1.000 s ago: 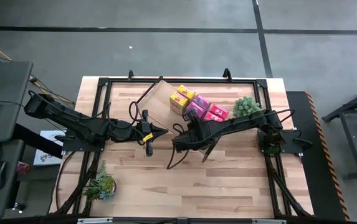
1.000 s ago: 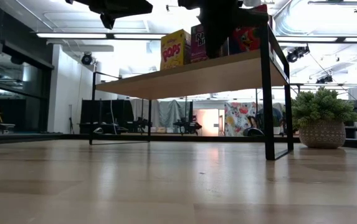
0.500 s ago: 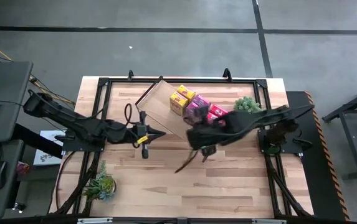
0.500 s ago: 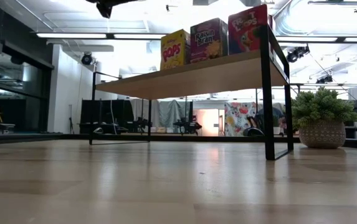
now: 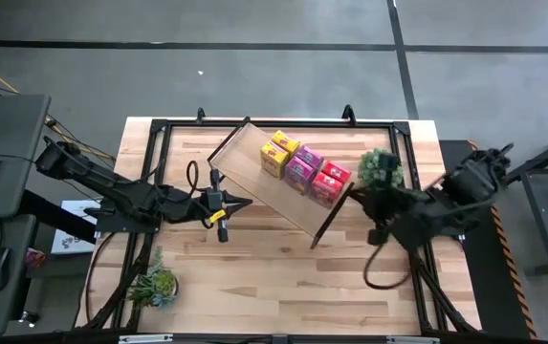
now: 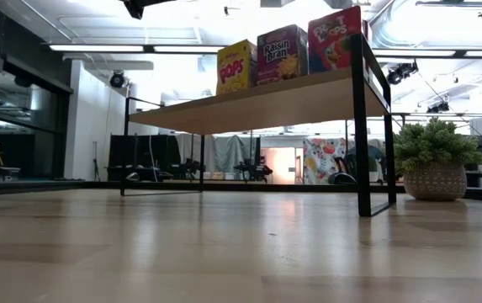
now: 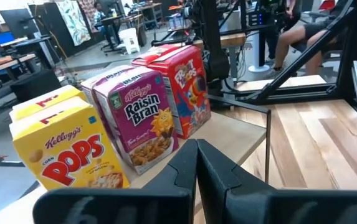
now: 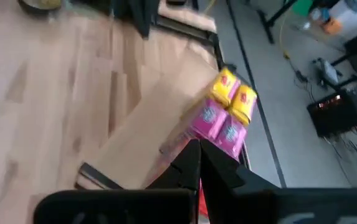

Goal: Stack cereal on shelf
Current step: Return to Home Position

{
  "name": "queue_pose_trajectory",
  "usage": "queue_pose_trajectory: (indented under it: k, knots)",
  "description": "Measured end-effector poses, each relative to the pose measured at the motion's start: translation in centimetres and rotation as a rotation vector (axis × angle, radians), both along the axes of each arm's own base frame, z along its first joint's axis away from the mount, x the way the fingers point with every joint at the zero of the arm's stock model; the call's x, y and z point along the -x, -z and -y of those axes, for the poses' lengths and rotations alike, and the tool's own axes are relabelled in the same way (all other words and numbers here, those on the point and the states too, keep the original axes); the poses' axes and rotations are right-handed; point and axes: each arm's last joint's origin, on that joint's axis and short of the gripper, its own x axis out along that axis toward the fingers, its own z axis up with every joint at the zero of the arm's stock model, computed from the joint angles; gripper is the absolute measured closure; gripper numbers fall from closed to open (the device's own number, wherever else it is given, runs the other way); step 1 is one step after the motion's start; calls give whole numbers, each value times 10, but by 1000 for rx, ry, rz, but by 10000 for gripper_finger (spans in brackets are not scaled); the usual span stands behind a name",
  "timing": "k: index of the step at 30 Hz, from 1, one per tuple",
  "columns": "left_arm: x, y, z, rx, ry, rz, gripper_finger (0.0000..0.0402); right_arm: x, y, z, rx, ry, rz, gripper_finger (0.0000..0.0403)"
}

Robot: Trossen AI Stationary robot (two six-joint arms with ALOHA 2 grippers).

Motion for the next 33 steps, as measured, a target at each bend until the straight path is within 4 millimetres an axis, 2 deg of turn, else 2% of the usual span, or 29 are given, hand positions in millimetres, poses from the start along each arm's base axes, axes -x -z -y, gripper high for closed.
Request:
queue_pose_trajectory:
  k: [4, 7, 11, 16, 20, 26, 30, 33]
  knots:
    - [0, 0, 0, 1, 0, 2, 402, 25, 12, -9, -12, -16, 53, 403]
    - [0, -1, 0, 5, 0, 14, 401, 48, 40, -4, -27, 39, 63, 403]
    - [-1, -4, 0, -21, 12, 34, 402, 82, 81, 16, -106, 118, 123, 403]
    - [-3, -7, -5, -105, 23, 41, 402, 114, 128, 42, -311, 123, 248, 403]
    - [-4, -10, -23, -101, 152, 31, 402, 127, 163, 55, -448, 44, 368, 403]
    - [0, -4, -74, 35, 393, -58, 402, 136, 202, 67, -500, -44, 499, 403]
    - [11, 3, -95, 138, 382, -156, 401, 140, 214, 74, -502, -33, 535, 403]
    - [23, 8, -97, 179, 337, -212, 402, 142, 216, 76, -493, -34, 544, 403]
